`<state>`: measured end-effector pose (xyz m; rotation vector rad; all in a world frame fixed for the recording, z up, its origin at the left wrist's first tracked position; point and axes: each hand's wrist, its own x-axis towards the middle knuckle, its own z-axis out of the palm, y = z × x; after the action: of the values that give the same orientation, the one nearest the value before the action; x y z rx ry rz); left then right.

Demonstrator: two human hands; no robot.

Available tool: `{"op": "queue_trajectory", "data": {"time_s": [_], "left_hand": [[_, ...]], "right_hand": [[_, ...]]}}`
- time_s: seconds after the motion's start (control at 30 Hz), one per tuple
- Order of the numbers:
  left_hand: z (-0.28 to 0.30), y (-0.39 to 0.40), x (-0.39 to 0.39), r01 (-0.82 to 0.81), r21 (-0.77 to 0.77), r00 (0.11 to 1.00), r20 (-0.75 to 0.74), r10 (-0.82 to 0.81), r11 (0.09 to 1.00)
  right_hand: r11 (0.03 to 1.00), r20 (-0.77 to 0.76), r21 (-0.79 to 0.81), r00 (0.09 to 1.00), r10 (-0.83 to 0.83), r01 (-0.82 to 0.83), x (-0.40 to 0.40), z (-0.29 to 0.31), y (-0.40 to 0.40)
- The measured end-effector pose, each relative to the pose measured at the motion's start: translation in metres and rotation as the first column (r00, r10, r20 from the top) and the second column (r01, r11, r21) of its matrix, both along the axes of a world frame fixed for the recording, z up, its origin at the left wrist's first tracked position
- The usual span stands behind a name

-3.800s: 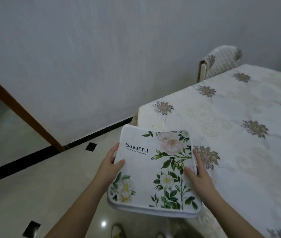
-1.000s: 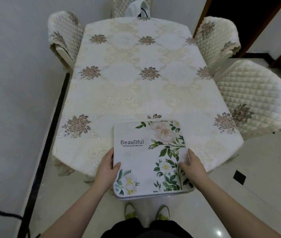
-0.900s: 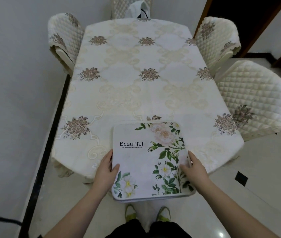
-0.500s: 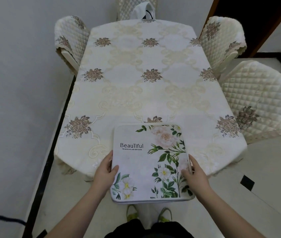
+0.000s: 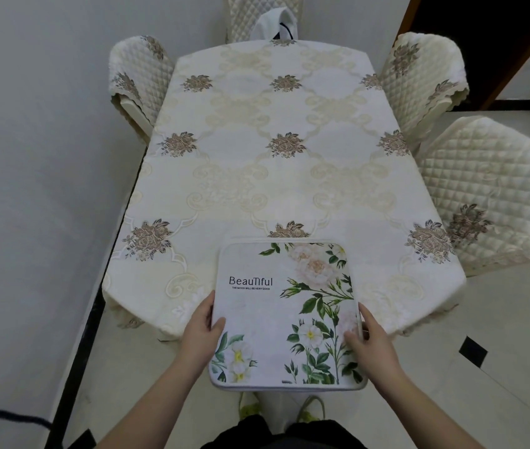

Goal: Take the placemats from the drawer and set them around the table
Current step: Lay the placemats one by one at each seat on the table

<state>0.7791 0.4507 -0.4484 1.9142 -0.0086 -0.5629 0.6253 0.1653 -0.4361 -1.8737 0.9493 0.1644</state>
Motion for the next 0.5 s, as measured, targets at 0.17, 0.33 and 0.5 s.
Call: {"op": "queue_trajectory", "data": {"time_s": [0.17,0.33,0.5], "left_hand": [[0.005,-0.011,-0.005,0.021,0.134,0.997,0.072,-0.031,0.991],[0.007,-0.016,-0.007,0.011,0.275,0.995,0.094,-0.038,0.961],[0.022,-0.021,-0.014,-0.019,0.248,0.989,0.145,-0.018,0.969]], "right_hand": [[0.995,-0.091,-0.084,0.995,0.047,-0.054,0.0,-0.034,-0.022],[0.984,-0.065,-0.142,0.992,0.104,-0.113,0.011,-0.004,-0.022],[0.995,0.02,-0.098,1.0,0.014,-0.012,0.012,0.012,-0.023]]}}
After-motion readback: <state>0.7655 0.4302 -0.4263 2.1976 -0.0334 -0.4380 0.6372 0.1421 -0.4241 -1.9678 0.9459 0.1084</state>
